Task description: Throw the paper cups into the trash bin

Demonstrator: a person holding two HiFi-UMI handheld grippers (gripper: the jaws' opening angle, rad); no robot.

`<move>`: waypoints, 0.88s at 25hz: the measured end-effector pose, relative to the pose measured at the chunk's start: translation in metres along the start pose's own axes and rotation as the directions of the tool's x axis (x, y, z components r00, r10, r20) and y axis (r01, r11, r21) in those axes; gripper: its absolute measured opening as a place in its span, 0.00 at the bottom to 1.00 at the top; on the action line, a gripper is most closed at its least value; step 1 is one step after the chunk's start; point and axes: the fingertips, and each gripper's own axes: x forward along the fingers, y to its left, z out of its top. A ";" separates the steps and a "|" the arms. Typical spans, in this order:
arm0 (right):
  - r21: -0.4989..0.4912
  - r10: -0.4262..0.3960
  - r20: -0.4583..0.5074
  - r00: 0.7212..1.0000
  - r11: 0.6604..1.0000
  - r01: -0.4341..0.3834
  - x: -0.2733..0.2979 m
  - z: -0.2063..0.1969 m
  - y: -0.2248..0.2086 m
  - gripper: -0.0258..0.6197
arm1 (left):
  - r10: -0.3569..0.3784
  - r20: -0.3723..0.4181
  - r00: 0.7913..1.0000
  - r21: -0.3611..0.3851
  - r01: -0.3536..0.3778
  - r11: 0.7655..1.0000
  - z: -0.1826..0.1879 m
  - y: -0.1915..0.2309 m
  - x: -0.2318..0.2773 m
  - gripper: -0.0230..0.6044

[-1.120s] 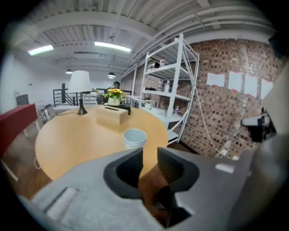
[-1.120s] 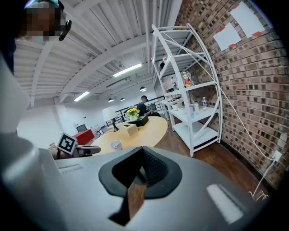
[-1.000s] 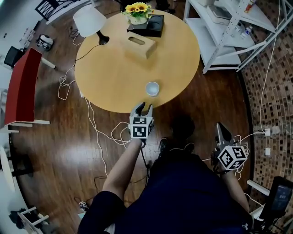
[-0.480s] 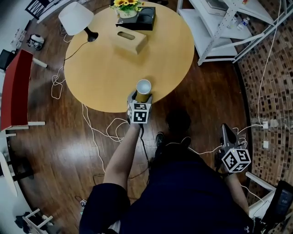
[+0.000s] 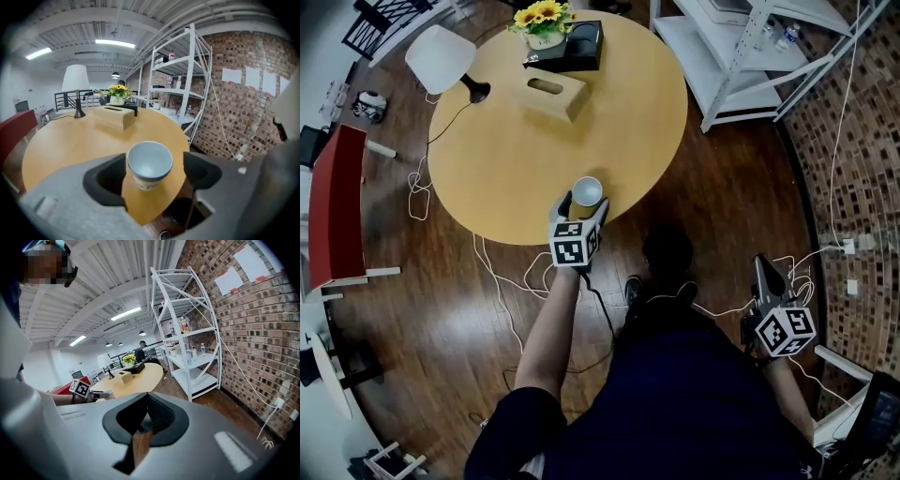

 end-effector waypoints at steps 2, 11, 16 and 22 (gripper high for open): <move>0.008 0.001 0.007 1.000 1.000 -0.001 0.002 0.001 -0.001 0.05 | -0.012 0.002 1.000 -0.007 0.012 1.000 0.015 0.006 -0.007 0.64; 0.053 0.035 -0.005 0.999 0.998 -0.035 0.011 -0.013 0.009 0.05 | -0.001 -0.346 0.938 0.100 0.038 0.994 0.001 0.047 0.019 0.40; 0.088 0.030 -0.007 1.000 0.996 -0.029 0.012 -0.023 0.008 0.05 | -0.002 -0.405 0.914 0.185 0.084 0.979 -0.004 0.032 0.022 0.08; 0.156 0.001 -0.006 1.000 0.988 0.000 0.012 -0.040 -0.004 0.05 | -0.074 -0.408 0.910 0.260 0.193 0.946 0.011 -0.039 0.022 0.08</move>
